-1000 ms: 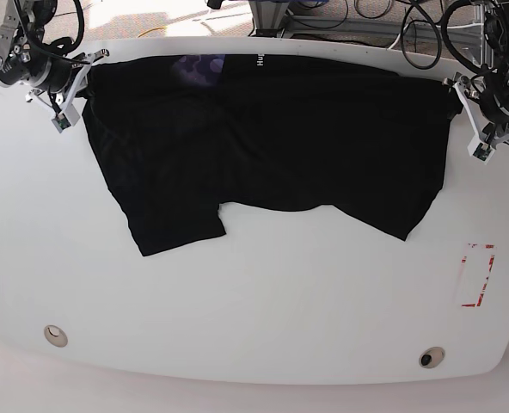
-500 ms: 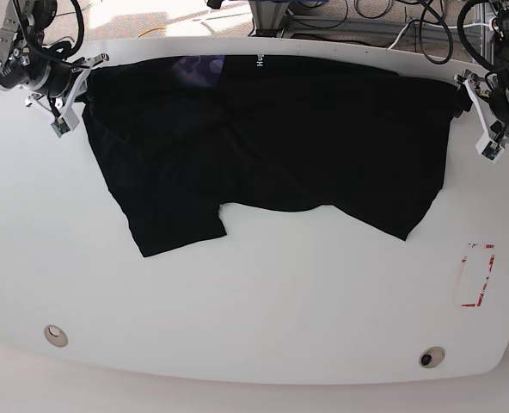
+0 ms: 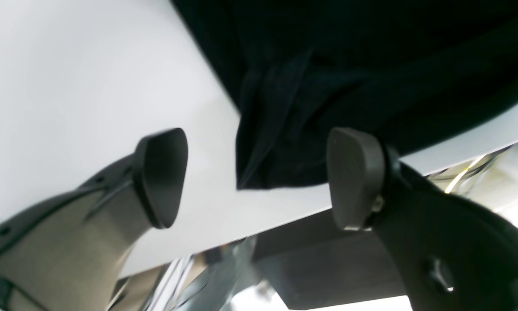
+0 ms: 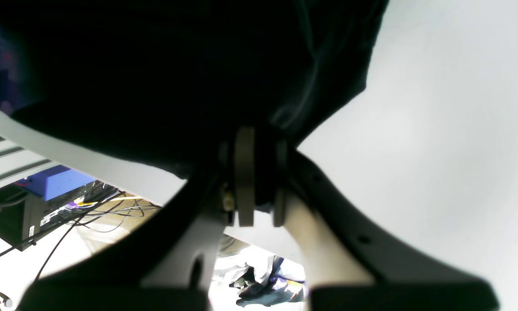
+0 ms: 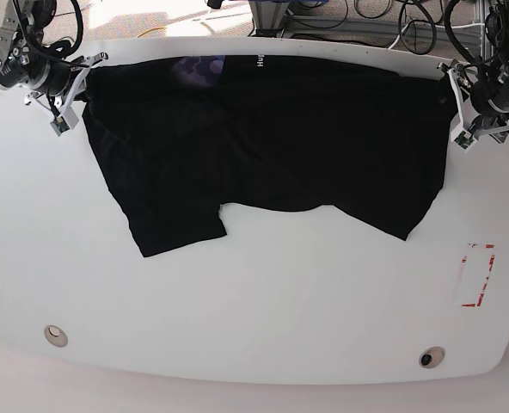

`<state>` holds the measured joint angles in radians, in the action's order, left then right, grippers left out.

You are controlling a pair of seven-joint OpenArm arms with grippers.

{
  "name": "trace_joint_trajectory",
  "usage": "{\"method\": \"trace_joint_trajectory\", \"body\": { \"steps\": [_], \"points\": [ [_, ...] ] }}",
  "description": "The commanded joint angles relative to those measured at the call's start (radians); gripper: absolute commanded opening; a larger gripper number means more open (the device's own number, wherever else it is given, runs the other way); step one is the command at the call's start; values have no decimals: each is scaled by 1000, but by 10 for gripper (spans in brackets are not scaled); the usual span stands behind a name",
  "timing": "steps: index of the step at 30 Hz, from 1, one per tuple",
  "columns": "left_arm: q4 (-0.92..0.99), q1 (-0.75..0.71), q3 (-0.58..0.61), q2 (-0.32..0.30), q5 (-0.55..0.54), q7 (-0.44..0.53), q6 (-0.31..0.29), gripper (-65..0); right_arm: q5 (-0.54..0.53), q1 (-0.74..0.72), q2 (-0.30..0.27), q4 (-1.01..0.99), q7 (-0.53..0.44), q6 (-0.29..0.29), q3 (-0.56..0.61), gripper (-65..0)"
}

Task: Layout the t-shirt on the table in an organized manner, then fold the t-shirt properly
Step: 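Release and regrasp the shirt edge with the left gripper, then drag the held shirt edge with the left gripper toward the table center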

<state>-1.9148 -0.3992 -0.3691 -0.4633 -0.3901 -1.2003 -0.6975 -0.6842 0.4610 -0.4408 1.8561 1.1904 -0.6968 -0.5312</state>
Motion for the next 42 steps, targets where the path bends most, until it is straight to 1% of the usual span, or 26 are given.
{"method": "trace_joint_trajectory", "body": {
  "steps": [1,5,9,14,29,42],
  "points": [
    [-13,6,15,-13,27,9,-1,-179,-16,-1,-17,14,-11,-1,-10,-610],
    [-13,6,34,-1,89,9,-1,-179,-16,-1,-17,12,-11,-1,-10,-610],
    [-13,6,37,-1,109,9,-1,-176,-16,-1,-17,12,-11,-1,-10,-610],
    [-13,6,40,-1,109,9,-1,-175,-16,-1,-17,12,-11,-1,-10,-610],
    [-12,6,114,-1,112,9,-1,-179,-16,-1,-17,12,-11,-1,-10,-610],
    [-10,6,114,-1,112,9,-1,-179,-16,-1,-17,12,-11,-1,-10,-610]
  ]
}}
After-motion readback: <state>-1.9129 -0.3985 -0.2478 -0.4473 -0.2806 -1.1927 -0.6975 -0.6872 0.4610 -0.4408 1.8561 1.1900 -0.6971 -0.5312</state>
